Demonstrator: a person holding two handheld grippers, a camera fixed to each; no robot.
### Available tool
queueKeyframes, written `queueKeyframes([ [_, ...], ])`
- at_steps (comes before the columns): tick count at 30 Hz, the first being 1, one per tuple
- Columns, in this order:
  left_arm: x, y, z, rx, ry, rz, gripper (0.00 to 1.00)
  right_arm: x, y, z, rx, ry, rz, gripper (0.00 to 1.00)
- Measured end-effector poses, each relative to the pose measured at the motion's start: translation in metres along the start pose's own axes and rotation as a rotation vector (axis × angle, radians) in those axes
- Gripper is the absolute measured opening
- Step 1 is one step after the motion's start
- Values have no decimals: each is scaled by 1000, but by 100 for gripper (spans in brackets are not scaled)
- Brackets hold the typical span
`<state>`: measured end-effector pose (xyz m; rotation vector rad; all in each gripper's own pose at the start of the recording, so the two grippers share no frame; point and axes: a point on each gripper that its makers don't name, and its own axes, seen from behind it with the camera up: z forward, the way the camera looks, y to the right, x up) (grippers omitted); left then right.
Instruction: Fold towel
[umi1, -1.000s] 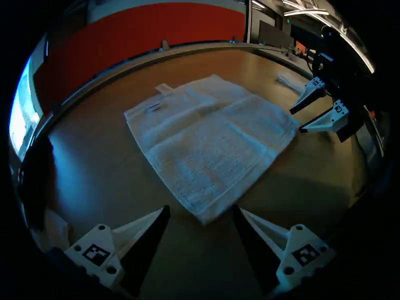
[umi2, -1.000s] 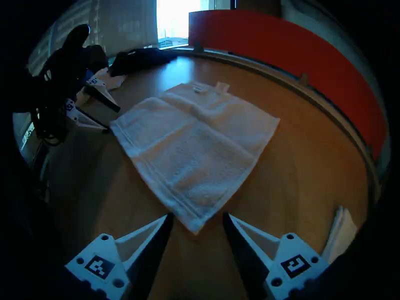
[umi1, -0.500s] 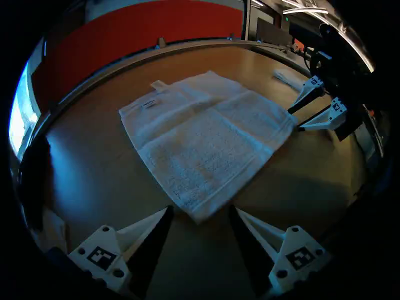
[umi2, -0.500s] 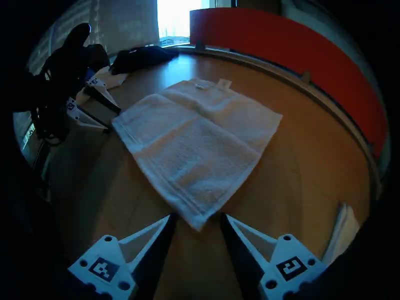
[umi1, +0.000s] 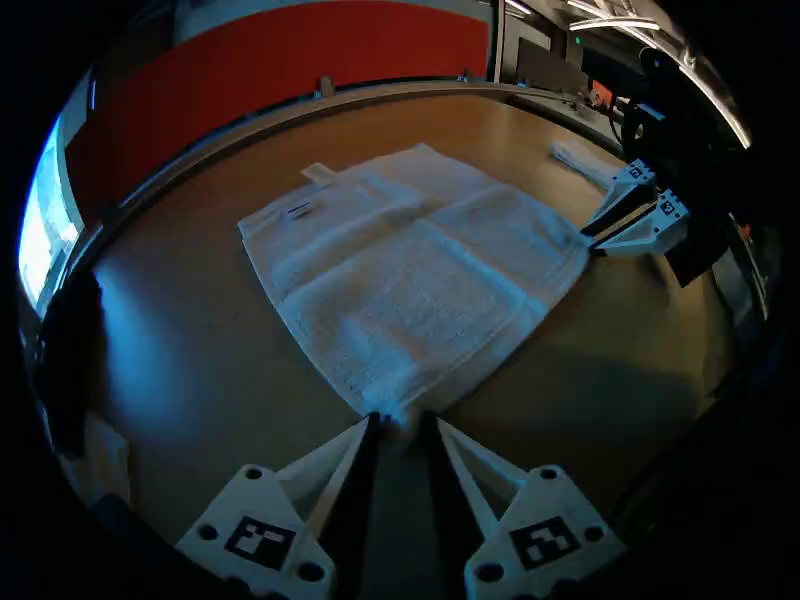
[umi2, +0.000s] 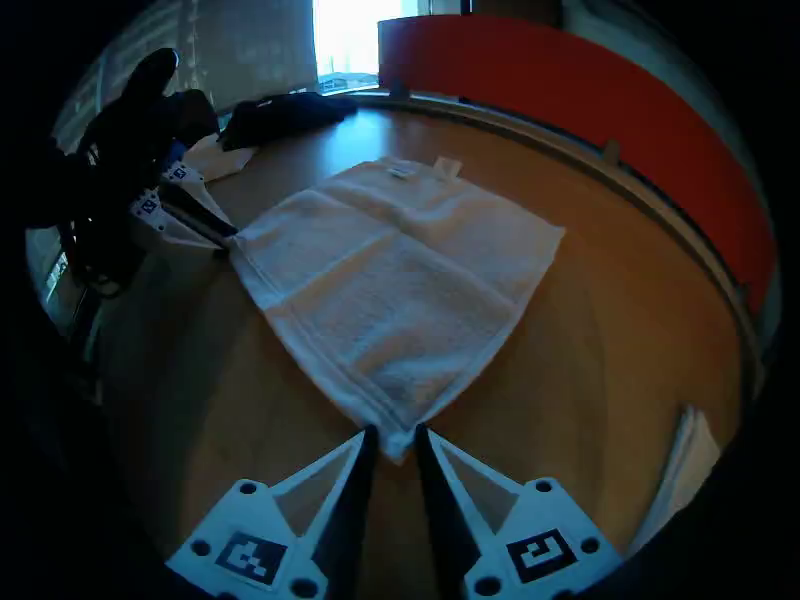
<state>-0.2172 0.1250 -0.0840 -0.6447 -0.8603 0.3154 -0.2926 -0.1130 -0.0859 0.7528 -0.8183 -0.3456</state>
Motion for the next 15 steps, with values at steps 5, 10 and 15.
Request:
queueKeyframes([
  [5, 1, -4, -1, 10, -4, -26, 16, 7, -7, -2, 15, 15, -6, 13],
  [10, 2, -3, -2, 9, -5, -35, 13, 12, -6, -4, 6, 21, -4, 11],
  [15, 9, -3, -8, 16, 8, -40, 12, 19, -5, -10, 0, 37, 5, 10],
])
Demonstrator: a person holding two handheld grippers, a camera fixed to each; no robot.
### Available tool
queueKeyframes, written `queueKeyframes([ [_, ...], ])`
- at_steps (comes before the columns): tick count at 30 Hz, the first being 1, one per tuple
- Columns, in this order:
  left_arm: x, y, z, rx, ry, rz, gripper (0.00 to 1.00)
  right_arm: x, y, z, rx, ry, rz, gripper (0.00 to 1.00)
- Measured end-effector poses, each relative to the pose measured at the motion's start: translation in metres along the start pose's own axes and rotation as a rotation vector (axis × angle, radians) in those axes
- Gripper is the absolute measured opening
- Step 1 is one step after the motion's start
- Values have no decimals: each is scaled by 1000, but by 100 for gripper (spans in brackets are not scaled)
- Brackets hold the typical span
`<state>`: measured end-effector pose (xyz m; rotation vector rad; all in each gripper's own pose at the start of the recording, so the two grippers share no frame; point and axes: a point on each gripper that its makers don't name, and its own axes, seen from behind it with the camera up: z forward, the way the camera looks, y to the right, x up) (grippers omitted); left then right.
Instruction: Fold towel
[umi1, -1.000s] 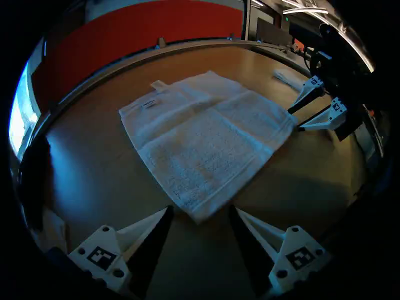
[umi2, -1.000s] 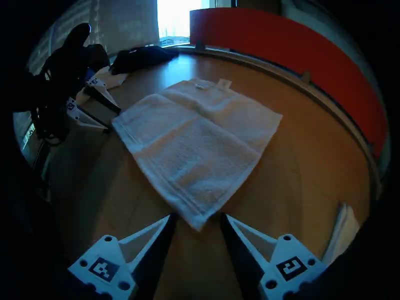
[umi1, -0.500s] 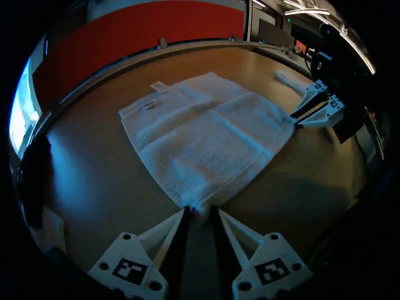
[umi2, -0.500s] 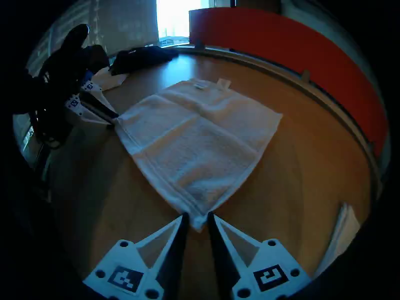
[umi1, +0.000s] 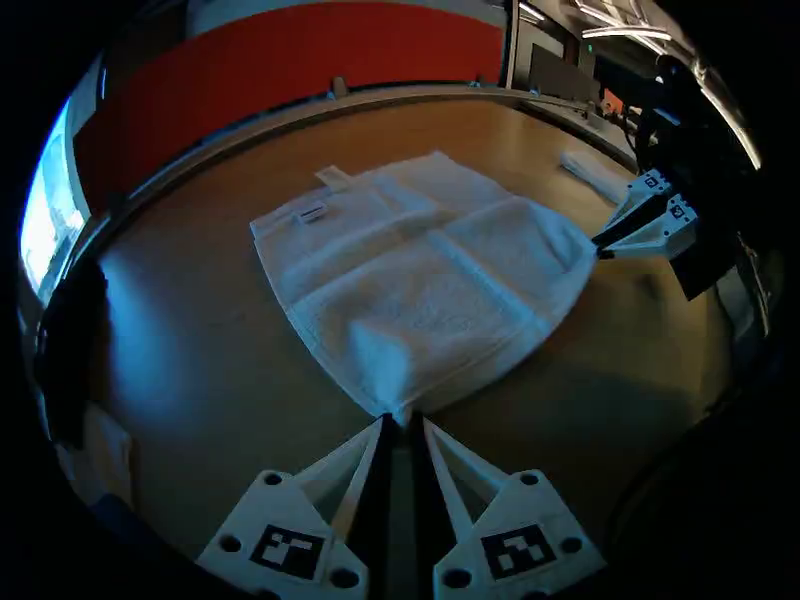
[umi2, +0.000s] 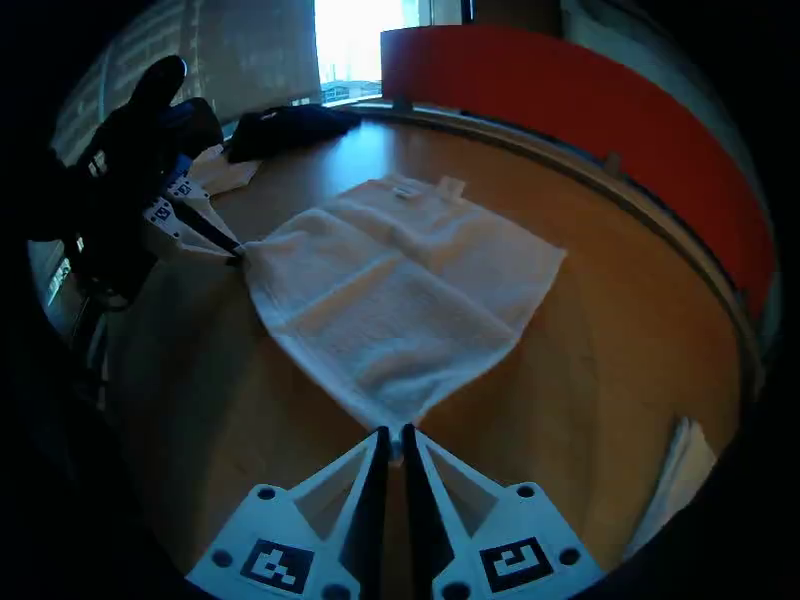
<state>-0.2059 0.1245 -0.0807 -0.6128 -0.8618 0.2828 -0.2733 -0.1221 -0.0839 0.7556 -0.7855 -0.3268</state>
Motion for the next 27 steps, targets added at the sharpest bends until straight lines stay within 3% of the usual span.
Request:
queueKeyframes([
  [12, 31, -1, -32, 9, 46, -59, 12, 35, -1, -30, -10, 72, -1, 10],
  [27, 44, 22, -84, -35, 3, -59, 12, 67, -8, -89, -4, 131, -13, 10],
])
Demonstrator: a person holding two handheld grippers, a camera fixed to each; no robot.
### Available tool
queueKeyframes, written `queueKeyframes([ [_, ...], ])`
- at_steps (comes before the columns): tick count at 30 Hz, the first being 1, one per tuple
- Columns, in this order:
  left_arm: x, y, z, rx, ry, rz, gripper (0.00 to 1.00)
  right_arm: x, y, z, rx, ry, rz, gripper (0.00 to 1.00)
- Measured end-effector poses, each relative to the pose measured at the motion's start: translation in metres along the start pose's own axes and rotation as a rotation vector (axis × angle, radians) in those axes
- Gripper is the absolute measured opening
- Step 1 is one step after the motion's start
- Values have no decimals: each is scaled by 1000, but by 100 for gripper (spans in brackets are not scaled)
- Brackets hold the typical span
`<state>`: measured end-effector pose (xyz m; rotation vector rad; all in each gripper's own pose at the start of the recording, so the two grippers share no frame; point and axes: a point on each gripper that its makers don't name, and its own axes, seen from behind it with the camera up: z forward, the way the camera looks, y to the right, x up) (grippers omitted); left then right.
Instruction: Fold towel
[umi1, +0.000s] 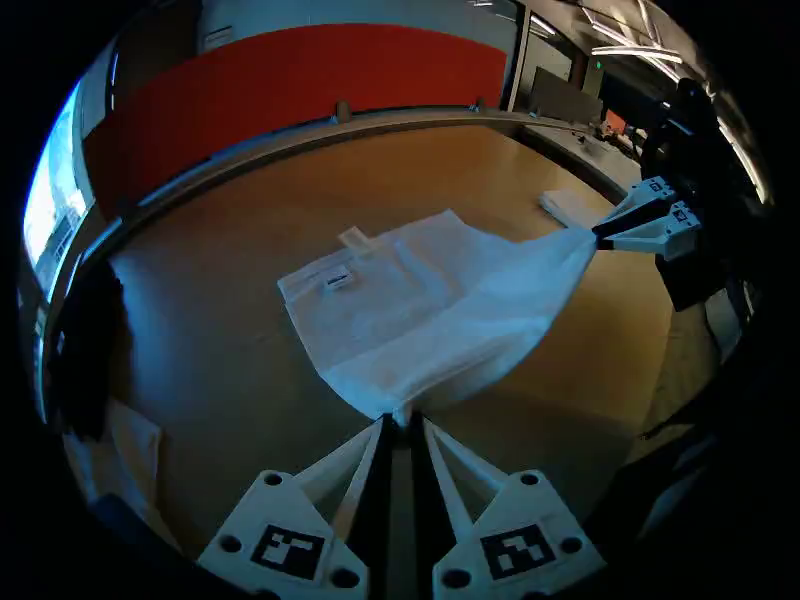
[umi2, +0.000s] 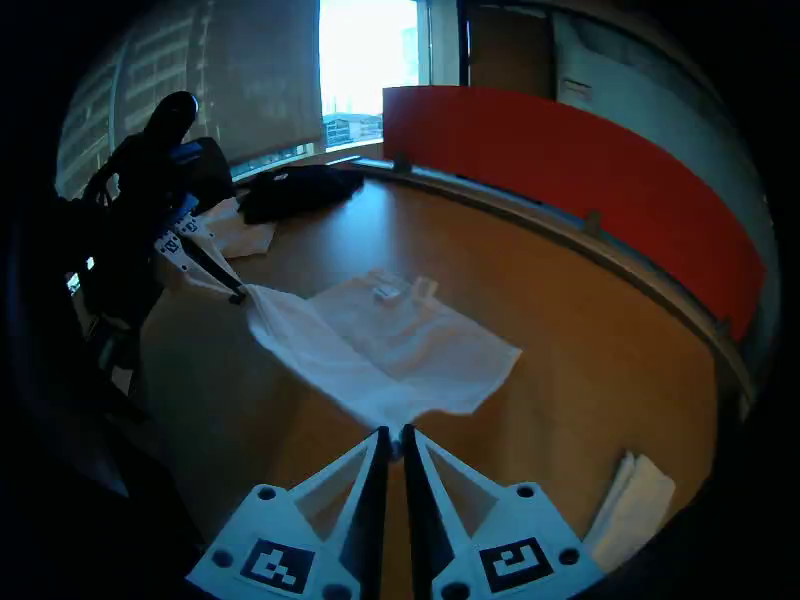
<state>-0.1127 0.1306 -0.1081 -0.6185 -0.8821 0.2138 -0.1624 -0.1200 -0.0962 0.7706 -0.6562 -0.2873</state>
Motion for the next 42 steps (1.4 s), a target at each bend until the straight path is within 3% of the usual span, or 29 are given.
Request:
queueKeyframes([
  [12, 3, 16, -30, -16, -20, -6, 12, 15, -13, -31, 19, 18, 17, 10],
  [24, -8, 41, -48, -35, -58, -65, 12, 20, -15, -47, 21, 16, 8, 10],
  [32, -9, 45, -44, -43, -70, -90, 12, 17, -13, -42, 27, 8, 7, 10],
  [42, 6, 26, -22, -35, -75, -110, 12, 17, 5, -20, 19, -1, -1, 10],
])
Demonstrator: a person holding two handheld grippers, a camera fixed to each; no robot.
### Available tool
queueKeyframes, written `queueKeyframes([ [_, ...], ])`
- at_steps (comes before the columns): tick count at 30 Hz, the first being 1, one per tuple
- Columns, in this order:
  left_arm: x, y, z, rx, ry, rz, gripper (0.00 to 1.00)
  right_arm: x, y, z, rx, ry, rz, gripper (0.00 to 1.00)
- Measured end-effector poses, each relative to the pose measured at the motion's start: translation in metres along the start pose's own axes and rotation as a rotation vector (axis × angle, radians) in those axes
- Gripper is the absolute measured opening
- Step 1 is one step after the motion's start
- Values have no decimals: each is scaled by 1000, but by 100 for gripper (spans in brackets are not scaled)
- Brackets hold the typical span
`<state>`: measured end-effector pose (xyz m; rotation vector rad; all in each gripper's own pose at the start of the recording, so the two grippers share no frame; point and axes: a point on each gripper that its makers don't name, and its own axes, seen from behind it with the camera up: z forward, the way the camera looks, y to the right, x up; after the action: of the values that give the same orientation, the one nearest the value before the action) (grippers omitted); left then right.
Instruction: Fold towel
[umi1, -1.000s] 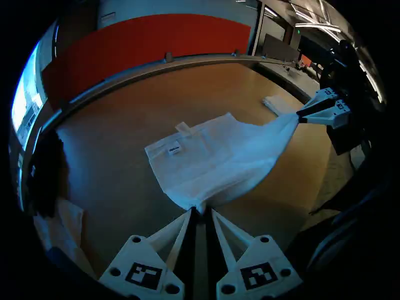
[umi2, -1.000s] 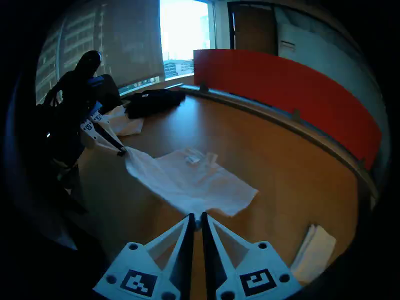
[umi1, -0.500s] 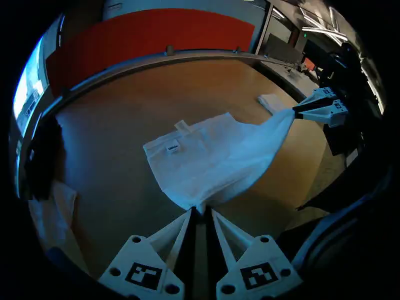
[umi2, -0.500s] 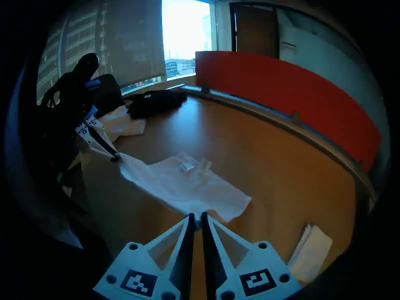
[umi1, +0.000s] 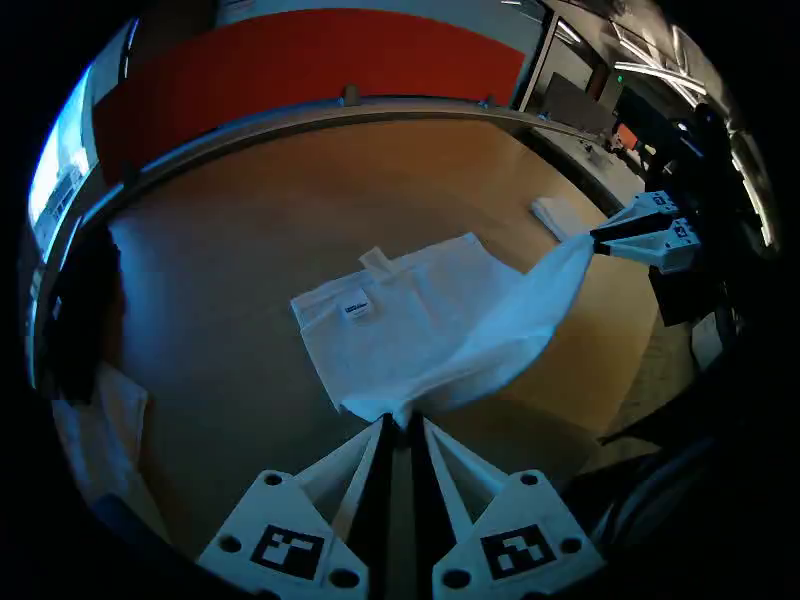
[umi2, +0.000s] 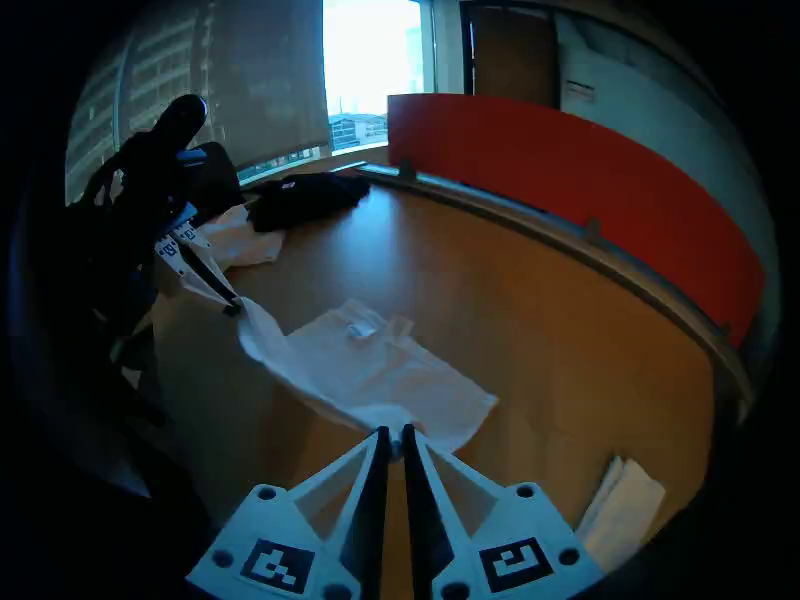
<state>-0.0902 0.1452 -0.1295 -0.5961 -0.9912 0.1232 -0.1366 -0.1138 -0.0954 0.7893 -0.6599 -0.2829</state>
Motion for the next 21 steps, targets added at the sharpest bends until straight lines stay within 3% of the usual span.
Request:
queueKeyframes([
  [12, 34, -35, 33, 31, -7, -19, 12, 13, 37, 34, -37, -1, 0, 10],
  [21, 42, -45, 49, 25, -19, -7, 12, 5, 44, 49, -37, -29, 5, 10],
])
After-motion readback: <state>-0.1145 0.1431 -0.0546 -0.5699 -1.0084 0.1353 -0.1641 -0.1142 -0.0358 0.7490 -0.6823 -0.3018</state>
